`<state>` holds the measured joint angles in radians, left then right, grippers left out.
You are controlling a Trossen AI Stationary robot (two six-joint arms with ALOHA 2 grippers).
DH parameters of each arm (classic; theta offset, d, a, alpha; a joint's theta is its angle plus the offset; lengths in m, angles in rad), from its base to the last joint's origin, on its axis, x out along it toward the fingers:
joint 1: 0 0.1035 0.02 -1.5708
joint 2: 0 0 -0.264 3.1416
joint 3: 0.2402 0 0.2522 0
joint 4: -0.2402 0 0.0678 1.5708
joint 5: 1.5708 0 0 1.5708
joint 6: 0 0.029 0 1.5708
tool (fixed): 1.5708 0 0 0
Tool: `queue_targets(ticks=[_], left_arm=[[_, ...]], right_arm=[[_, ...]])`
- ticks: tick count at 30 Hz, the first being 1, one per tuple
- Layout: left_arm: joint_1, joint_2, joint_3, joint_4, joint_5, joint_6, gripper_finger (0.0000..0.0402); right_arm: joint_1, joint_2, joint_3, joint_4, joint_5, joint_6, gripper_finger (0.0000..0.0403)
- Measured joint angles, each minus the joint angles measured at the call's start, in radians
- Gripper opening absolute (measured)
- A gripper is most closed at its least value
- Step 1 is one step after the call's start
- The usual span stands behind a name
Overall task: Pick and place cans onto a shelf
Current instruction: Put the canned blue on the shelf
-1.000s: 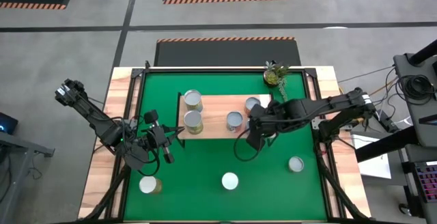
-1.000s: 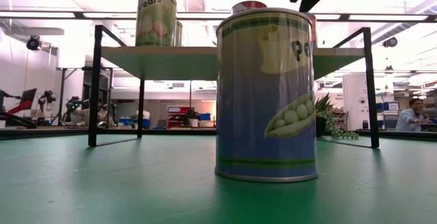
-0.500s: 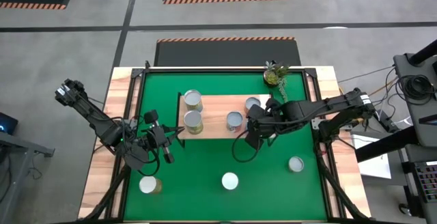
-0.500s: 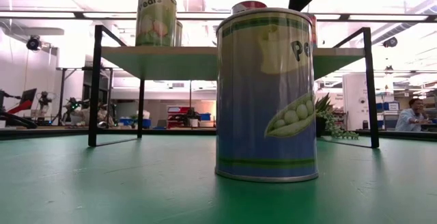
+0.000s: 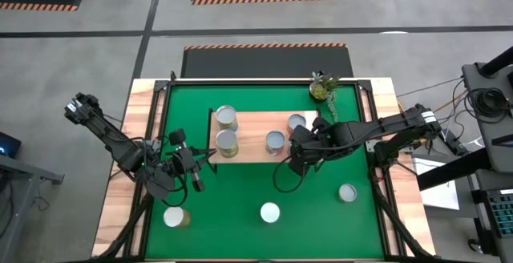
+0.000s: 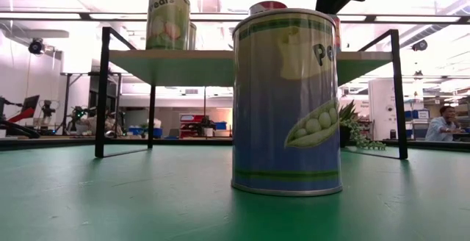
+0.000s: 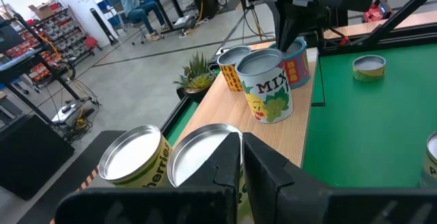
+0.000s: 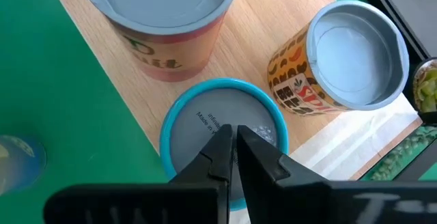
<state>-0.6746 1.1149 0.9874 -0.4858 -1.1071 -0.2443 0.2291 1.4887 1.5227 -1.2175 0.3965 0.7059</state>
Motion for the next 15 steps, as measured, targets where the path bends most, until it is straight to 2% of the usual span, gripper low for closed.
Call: queue_targets(ticks=[15], left_arm=[[0.000,0.000,0.000,0.000,0.000,0.000,0.0000]], right_arm=[[0.000,-0.002,0.001,-0.003,-0.001,-0.008,0.0013]])
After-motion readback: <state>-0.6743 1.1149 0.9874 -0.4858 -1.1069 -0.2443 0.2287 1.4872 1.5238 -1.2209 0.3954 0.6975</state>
